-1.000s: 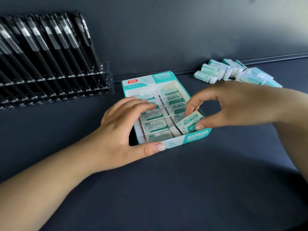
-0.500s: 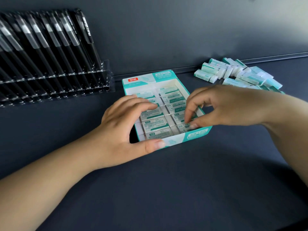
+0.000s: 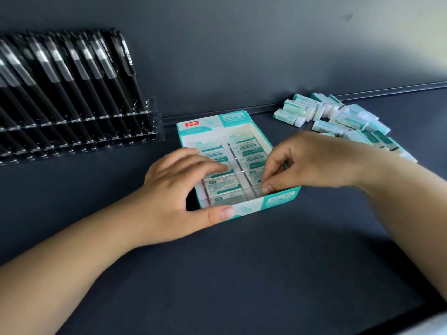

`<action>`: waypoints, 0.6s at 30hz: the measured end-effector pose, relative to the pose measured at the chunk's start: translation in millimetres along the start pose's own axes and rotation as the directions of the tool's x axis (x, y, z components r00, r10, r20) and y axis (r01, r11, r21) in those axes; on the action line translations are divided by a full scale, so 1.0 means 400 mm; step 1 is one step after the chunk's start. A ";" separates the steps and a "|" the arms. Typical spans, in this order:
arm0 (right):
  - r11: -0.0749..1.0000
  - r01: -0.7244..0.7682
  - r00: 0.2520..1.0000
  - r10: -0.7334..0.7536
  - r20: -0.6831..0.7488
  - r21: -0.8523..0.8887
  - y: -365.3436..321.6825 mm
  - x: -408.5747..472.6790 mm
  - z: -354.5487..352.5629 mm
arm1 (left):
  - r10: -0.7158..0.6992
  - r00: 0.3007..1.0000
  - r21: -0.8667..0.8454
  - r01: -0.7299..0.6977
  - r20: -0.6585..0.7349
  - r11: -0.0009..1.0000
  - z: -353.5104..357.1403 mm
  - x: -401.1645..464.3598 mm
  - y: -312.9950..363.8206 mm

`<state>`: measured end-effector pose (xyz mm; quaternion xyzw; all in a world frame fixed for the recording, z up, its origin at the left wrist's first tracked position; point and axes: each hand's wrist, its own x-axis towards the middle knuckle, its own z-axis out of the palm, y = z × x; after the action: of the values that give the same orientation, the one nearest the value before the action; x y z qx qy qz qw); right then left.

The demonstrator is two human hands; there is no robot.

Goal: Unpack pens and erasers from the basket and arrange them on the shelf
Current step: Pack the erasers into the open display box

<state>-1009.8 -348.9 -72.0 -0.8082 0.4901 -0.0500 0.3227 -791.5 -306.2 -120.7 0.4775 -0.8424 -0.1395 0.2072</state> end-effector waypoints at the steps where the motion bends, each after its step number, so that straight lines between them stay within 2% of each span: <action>1: 0.999 -0.009 1.000 0.010 -0.021 0.034 0.000 -0.001 -0.002 | -0.019 0.999 0.001 0.019 0.028 1.000 -0.006 0.002 0.002; 5: 0.930 -0.019 0.979 0.092 -0.182 0.367 0.018 -0.018 -0.039 | -0.102 0.984 0.051 0.095 0.143 0.994 -0.041 0.015 0.025; 7: 0.907 0.007 0.956 0.117 -0.268 0.421 0.045 -0.041 -0.075 | -0.149 0.980 0.015 0.149 0.131 0.989 -0.050 0.033 0.047; 11: 0.964 -0.022 0.904 0.133 -0.407 0.266 0.142 -0.075 -0.153 | -0.054 0.998 0.066 0.053 0.016 0.996 -0.043 0.105 0.123; 13: 0.984 -0.068 0.881 0.135 -0.453 0.162 0.203 -0.082 -0.190 | -0.069 0.997 0.043 0.069 0.016 0.997 -0.033 0.166 0.175; 16: 0.992 -0.123 0.898 0.101 -0.428 -0.025 0.293 -0.076 -0.234 | -0.099 0.993 0.048 0.097 0.058 0.994 -0.003 0.271 0.233; 18: 0.991 -0.091 0.933 0.052 -0.355 -0.096 0.345 -0.071 -0.262 | -0.153 0.981 0.010 0.153 0.123 0.988 0.028 0.339 0.254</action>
<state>-1170.7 -418.1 -61.5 -0.7845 0.5711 -0.1546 0.1860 -934.7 -371.6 -57.2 0.5313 -0.8145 -0.1837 0.1433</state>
